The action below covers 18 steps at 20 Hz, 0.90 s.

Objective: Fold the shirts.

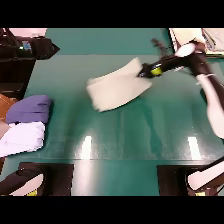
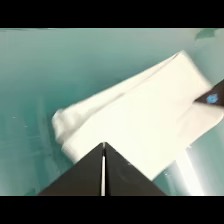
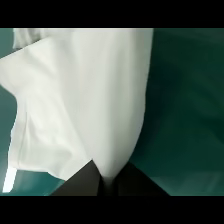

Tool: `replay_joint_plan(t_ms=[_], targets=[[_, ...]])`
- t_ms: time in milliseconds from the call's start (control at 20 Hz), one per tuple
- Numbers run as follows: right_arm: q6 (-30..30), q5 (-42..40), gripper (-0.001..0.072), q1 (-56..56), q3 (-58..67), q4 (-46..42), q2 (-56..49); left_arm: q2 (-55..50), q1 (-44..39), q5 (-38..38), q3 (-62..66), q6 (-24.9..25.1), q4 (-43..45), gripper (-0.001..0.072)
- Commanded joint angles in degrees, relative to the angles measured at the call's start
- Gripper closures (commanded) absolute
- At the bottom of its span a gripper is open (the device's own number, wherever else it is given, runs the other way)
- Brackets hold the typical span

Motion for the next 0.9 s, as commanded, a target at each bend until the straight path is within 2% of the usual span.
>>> replay_joint_plan(t_ms=[0,200,400,600,850], targets=[[6.14,3.04,0.0696,-14.14,0.24,-13.20,7.52,-0.02,-2.29,0.52,-0.02,-0.11,-0.76,0.0687],[6.62,2.25,0.0696,-31.43,0.26,-15.74,11.37,-0.02,-2.29,1.84,-0.02,-0.63,-1.29,0.0687],[6.54,-3.13,0.0695,-44.13,0.26,-10.51,11.61,-0.04,-2.29,2.43,-0.02,-2.10,-1.51,0.0687],[5.90,-8.98,0.0695,-48.09,0.46,-7.74,11.63,-0.98,-2.29,1.99,-0.07,-3.15,-2.10,0.0687],[3.54,-7.87,0.0696,-46.77,8.46,-7.76,11.63,-2.36,-2.29,1.53,-0.17,-4.09,-3.54,0.0687]])
